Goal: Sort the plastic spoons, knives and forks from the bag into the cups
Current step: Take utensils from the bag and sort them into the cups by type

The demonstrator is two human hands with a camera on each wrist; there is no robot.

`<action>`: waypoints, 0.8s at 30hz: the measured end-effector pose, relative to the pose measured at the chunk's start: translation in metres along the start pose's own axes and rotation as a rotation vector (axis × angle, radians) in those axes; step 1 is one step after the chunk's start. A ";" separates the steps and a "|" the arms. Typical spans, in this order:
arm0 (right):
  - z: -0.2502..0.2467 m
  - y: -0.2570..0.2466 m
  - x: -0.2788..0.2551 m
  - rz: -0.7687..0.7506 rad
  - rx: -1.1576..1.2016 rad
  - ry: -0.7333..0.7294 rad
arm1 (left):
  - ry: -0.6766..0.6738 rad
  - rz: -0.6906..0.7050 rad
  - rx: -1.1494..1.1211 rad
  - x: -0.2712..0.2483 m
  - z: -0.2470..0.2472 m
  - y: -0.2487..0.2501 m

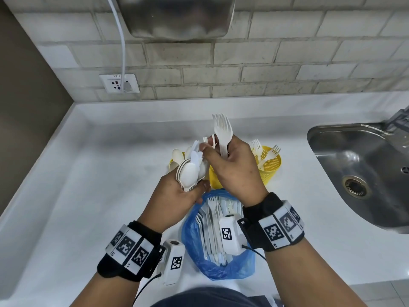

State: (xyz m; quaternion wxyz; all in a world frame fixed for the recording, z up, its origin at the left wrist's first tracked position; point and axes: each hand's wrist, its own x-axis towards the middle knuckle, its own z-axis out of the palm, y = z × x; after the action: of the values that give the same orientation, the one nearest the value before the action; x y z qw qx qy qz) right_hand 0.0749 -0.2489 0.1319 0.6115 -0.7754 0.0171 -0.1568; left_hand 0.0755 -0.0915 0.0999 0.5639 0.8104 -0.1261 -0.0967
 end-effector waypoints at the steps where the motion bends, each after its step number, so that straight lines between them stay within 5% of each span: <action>1: -0.001 0.001 0.001 -0.003 -0.034 0.014 | -0.001 0.004 0.002 0.000 0.001 0.000; 11: -0.009 0.012 0.014 -0.113 -0.224 0.165 | 0.033 0.014 -0.034 -0.001 0.005 0.003; 20: -0.018 0.018 0.020 0.039 -0.050 0.295 | 0.124 0.006 -0.163 0.001 0.004 0.003; 24: -0.015 0.015 0.016 0.146 0.251 0.232 | 0.149 -0.001 -0.179 -0.001 0.005 0.007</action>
State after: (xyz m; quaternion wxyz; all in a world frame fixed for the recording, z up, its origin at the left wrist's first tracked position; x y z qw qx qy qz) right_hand 0.0884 -0.2698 0.1243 0.7070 -0.6666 0.1240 -0.2012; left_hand 0.0726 -0.0977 0.1050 0.6419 0.7617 -0.0743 -0.0472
